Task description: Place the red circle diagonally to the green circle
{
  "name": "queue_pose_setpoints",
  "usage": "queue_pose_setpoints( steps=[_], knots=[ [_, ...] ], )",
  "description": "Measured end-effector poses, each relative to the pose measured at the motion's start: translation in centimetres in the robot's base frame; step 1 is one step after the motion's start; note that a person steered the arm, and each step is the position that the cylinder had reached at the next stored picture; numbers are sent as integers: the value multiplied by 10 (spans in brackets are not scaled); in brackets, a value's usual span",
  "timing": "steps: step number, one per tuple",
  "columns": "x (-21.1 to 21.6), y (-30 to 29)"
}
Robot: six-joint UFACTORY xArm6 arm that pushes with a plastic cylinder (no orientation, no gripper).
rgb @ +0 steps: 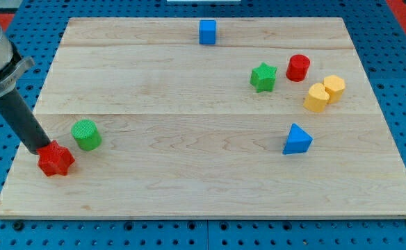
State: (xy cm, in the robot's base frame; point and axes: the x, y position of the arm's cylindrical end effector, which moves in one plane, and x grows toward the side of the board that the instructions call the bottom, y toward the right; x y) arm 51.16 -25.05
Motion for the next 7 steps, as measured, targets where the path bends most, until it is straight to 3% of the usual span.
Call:
queue_pose_setpoints(
  steps=[1,2,3,4,6,7],
  knots=[
    [-17,18],
    [22,24],
    [19,66],
    [20,147],
    [-54,253],
    [-80,338]
  ],
)
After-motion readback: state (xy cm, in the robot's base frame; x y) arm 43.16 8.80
